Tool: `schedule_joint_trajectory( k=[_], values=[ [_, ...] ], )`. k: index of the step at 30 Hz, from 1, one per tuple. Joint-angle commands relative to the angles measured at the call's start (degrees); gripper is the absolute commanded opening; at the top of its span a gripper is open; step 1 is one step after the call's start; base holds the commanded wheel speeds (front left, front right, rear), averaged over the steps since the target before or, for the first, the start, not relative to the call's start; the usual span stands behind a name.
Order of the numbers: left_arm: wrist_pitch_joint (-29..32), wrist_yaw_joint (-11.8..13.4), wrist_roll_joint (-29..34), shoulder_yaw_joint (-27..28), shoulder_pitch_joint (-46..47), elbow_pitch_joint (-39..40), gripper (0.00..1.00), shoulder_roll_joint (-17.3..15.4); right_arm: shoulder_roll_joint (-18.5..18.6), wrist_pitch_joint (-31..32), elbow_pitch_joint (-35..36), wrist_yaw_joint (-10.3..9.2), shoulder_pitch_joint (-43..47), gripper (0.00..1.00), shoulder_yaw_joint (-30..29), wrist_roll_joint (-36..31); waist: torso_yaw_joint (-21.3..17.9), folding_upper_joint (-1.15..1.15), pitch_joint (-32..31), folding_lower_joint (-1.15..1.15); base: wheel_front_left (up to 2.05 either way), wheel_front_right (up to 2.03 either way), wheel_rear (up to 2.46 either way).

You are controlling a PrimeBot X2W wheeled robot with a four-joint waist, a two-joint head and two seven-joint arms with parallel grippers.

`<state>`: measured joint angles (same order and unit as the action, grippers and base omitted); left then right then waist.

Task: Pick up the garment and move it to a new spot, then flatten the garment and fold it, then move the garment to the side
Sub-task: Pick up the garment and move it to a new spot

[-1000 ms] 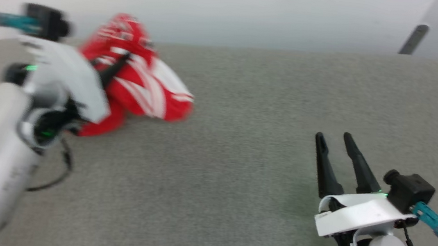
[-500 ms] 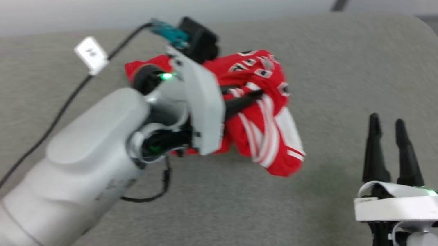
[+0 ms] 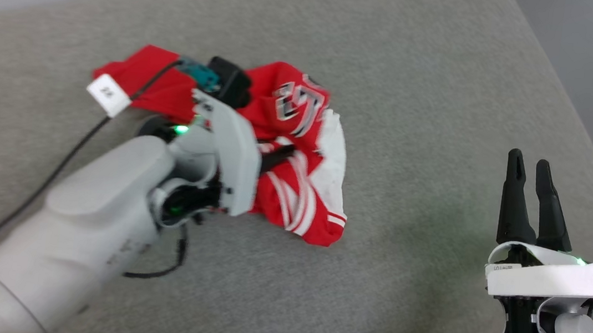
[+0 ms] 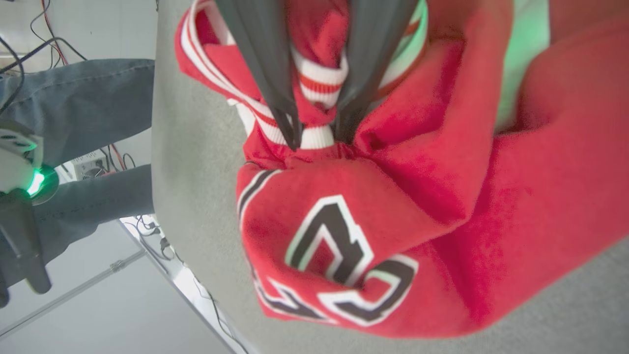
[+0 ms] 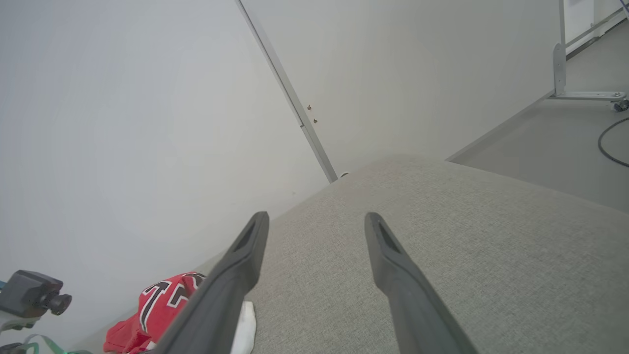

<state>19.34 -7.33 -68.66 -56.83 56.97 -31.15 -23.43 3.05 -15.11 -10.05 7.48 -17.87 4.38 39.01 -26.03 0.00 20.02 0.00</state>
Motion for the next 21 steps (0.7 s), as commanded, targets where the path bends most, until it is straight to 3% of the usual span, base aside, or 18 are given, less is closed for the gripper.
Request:
schedule_joint_trajectory(
  k=[1, 7, 10, 15, 16, 18, 20, 21],
  values=[
    [-0.2, -0.2, -0.1, -1.3, 0.9, -1.2, 0.0, -1.6, -0.2, 0.0, 0.2, 0.02, 0.1, 1.0, 0.2, 0.7, -3.7, 0.0, 3.3, 0.0, 0.0, 0.0, 0.0],
    [0.1, 0.1, 2.1, -8.8, 2.4, -5.4, 0.0, -4.9, -0.2, 0.0, 0.5, 0.02, 0.4, 1.0, 0.5, 1.9, -4.3, 0.0, 4.3, 0.0, 0.0, 0.0, 0.0],
    [0.5, 0.4, 9.0, -15.2, 3.7, -6.8, 0.0, -6.7, -0.2, 0.0, 0.7, 0.02, 0.0, 1.0, 0.8, 2.2, -4.3, 0.0, 4.9, 0.0, 0.0, 0.0, 0.0],
    [1.6, 0.4, 12.4, -17.8, 2.1, -8.3, 0.02, -6.9, -0.2, 0.0, 0.8, 0.02, -0.9, 1.0, 1.1, 1.5, -3.7, 0.0, 5.5, 0.0, 0.0, 0.0, 0.0],
    [1.1, 0.5, 12.9, -17.9, 2.1, -8.4, 0.15, -6.8, -0.2, 0.0, 0.7, 0.02, -1.1, 1.0, 1.1, 1.2, -3.3, 0.0, 5.4, 0.0, 0.0, 0.0, 0.0],
    [-0.5, 0.5, 13.3, -17.9, 2.4, -8.6, 0.29, -6.4, -0.2, 0.0, 0.6, 0.02, -1.5, 1.0, 1.3, 0.3, -2.4, 0.0, 4.9, 0.0, 0.0, 0.0, 0.0],
    [-2.8, 0.5, 12.1, -17.6, 3.1, -8.3, 0.57, -5.6, -0.2, 0.0, 0.3, 0.02, -1.7, 1.0, 1.4, -0.9, -0.9, 0.0, 4.1, 0.0, 0.0, 0.0, 0.0],
    [-4.3, 0.5, 11.5, -17.4, 3.7, -8.0, 0.78, -5.0, -0.2, 0.0, 0.1, 0.02, -1.6, 1.0, 1.6, -1.7, 0.0, 0.0, 3.4, 0.0, 0.0, 0.0, 0.0]
  ],
)
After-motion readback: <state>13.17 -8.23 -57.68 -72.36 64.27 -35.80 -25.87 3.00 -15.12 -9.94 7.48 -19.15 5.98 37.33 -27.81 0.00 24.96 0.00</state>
